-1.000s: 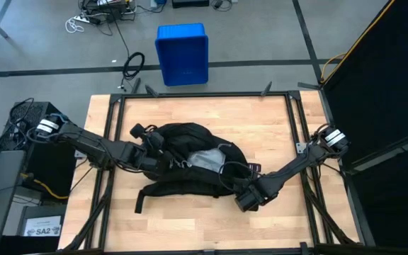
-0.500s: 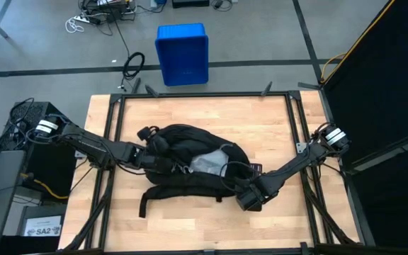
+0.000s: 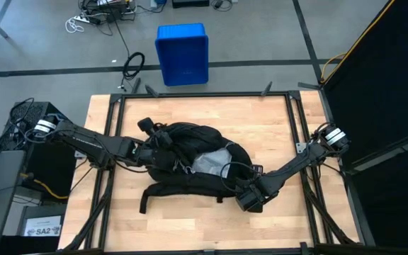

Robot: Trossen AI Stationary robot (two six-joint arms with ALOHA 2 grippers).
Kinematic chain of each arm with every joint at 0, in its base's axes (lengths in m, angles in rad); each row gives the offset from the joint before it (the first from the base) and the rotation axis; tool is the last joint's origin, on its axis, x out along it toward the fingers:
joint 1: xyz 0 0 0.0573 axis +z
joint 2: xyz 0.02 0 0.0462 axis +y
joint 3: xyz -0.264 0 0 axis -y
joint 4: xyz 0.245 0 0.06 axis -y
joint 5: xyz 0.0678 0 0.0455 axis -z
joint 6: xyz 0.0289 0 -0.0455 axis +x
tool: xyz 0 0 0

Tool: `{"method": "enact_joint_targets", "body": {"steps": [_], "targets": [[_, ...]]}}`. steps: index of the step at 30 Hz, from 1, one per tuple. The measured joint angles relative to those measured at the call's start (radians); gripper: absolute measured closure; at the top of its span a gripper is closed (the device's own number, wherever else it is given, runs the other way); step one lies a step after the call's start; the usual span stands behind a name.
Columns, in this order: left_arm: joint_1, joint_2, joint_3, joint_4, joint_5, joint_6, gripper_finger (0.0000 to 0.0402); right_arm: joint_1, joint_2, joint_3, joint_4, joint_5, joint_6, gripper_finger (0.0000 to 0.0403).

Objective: Unpack backpack
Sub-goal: Open the backpack

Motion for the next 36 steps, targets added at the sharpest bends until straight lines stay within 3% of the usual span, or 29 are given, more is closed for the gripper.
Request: {"method": "enact_joint_targets", "body": {"steps": [11, 18, 31, 36], "targets": [[0.014, 0.0, 0.137, -0.048, -0.037, 0.125, 0.0153, 0.0, -0.001, 0.002, 0.007, -0.019, 0.007, 0.0402], [0.032, -0.003, 0.143, 0.021, 0.262, 0.056, 0.0129, 0.003, -0.001, 0.008, 0.002, -0.053, 0.007, 0.0402], [-0.079, -0.003, 0.143, 0.444, 0.303, 0.373, 0.0126, -0.005, 0.0, 0.057, 0.007, -0.039, 0.006, 0.0403], [-0.097, 0.004, 0.143, 0.482, 0.47, 0.327, 0.0126, -0.005, 0.0, 0.066, 0.008, -0.034, 0.006, 0.0403]]}}
